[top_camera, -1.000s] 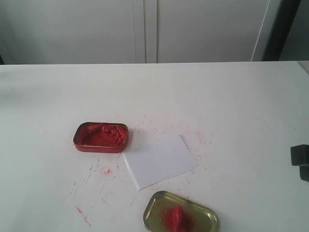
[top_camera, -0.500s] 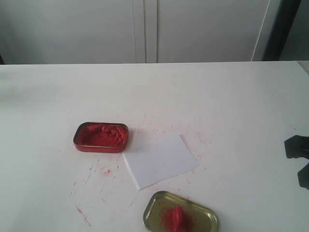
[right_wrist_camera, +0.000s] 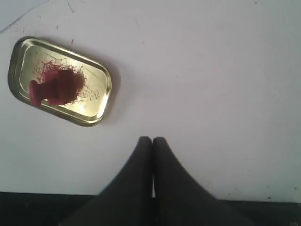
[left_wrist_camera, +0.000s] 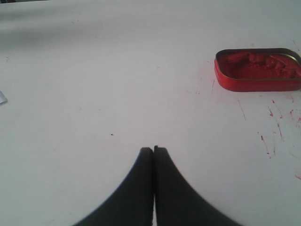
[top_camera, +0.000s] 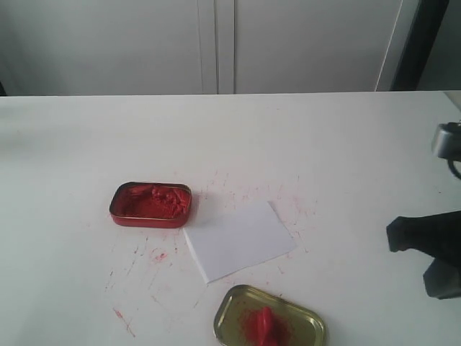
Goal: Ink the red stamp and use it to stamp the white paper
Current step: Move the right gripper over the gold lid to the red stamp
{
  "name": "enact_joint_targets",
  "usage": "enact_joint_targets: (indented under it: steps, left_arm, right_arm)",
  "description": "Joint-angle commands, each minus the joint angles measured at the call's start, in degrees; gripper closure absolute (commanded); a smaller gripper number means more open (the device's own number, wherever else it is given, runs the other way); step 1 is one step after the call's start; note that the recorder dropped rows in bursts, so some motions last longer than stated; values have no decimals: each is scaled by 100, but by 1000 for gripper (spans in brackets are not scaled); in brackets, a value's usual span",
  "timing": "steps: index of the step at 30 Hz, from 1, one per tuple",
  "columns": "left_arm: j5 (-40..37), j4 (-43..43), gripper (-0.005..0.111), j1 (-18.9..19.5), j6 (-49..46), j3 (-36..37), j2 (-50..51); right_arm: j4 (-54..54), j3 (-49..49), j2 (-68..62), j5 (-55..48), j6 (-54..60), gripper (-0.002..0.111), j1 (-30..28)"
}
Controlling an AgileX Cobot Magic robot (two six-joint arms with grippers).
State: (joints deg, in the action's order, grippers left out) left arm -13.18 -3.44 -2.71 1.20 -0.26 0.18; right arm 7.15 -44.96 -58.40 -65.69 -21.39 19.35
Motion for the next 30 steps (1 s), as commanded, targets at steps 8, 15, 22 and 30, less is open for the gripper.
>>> enact_joint_targets:
  steps: [8,15,22,30]
  left_arm:
    - [-15,-57,107,22,7,26,-18]
    - [-15,-57,107,22,7,26,-18]
    - [-15,-57,107,22,7,26,-18]
    - [-15,-57,107,22,7,26,-18]
  right_arm:
    - [-857,-651,-1410,560,-1791,108,2252]
    - [-1649,-1196,-2291,560,-2823,108,3353]
    - [-2299,-1395,-3056,575,-3784,108,4096]
    - [-2375,-1456,-3659,967,-4198,107,4284]
